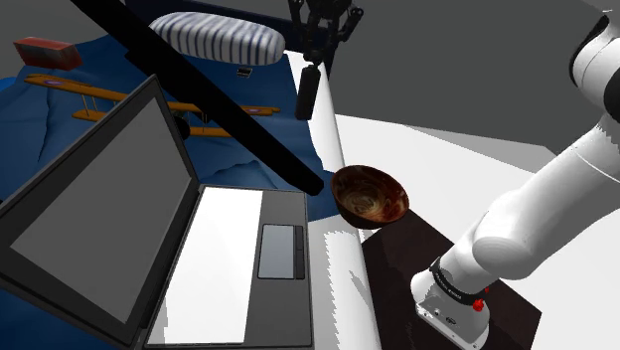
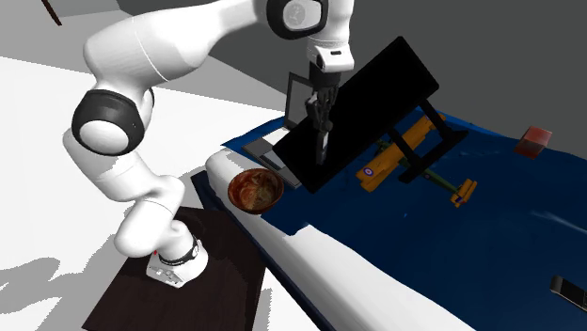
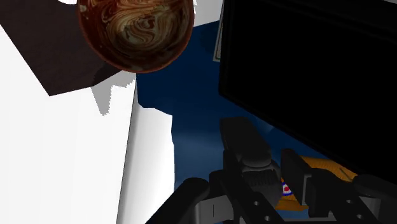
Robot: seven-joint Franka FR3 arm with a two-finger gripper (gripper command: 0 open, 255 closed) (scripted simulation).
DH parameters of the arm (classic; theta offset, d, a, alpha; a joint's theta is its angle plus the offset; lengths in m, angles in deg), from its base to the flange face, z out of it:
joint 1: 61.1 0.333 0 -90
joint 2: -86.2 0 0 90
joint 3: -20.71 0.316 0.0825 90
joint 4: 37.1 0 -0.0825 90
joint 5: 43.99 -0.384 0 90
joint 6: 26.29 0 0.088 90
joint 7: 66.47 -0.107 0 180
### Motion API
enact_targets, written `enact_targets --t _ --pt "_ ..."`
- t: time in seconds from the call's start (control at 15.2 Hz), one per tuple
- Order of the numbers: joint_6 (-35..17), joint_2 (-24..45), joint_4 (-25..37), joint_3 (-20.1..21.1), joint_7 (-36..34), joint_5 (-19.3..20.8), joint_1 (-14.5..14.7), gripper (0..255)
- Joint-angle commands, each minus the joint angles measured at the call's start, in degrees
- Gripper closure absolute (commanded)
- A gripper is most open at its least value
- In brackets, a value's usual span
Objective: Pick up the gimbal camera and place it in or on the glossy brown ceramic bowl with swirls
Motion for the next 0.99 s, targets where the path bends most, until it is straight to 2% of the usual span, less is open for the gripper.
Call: enact_targets --t 0.0,0.4,0.86,0.92 --pt "-0.1 -5.7 -5.5 -1.0 1.3 -1.9 -0.5 255" --pt "3.4 -18.2 -14.3 -4.1 4.1 -4.9 -0.3 255" --pt "9.7 -30.4 -20.2 -7.6 6.4 -6.4 0.7 255" --pt "9.0 -30.9 -21.4 -7.6 6.5 -6.4 0.8 255"
